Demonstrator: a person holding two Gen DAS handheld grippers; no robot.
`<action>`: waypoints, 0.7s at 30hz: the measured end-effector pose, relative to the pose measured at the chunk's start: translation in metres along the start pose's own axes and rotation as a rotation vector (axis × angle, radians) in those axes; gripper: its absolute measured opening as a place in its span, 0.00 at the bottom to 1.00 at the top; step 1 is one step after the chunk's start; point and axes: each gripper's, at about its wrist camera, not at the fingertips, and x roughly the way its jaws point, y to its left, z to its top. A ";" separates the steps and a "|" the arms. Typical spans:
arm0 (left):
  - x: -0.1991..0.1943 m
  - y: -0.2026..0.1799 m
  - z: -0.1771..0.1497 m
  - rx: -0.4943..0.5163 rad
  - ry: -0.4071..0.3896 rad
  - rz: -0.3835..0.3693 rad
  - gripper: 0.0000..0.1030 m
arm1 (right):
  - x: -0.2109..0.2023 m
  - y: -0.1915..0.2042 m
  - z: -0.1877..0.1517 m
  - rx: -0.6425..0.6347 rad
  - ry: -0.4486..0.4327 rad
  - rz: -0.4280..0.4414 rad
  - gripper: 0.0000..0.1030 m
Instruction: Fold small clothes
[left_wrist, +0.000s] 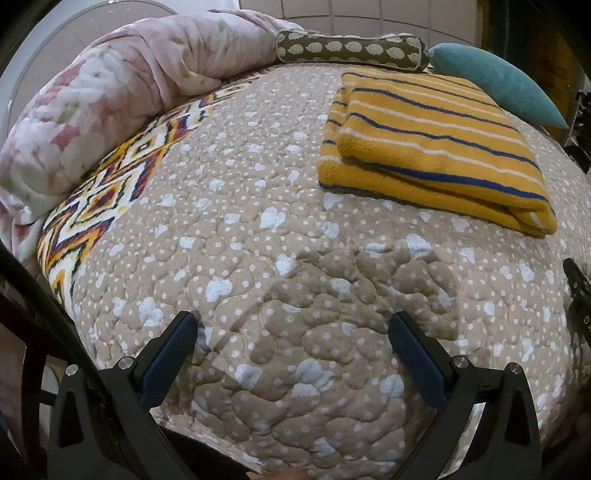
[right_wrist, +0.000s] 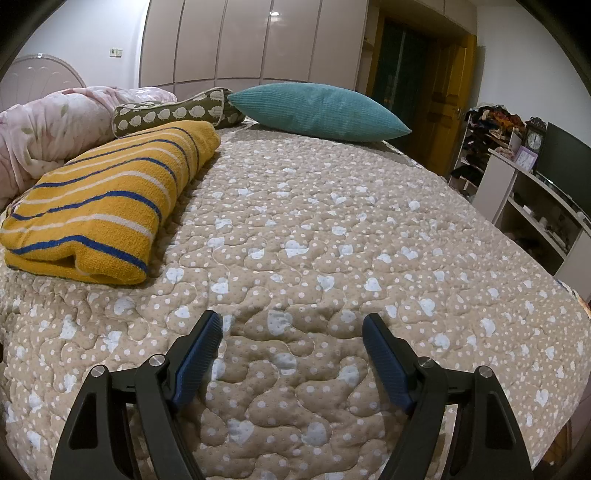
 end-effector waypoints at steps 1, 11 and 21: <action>0.001 0.001 0.001 -0.002 0.003 -0.004 1.00 | 0.000 -0.001 0.000 0.004 0.003 0.005 0.81; 0.000 0.004 -0.002 -0.011 -0.024 -0.023 1.00 | 0.001 -0.004 0.000 0.016 0.008 0.023 0.81; -0.003 0.000 -0.005 0.001 -0.045 -0.006 1.00 | 0.000 0.000 0.000 0.004 0.012 -0.015 0.84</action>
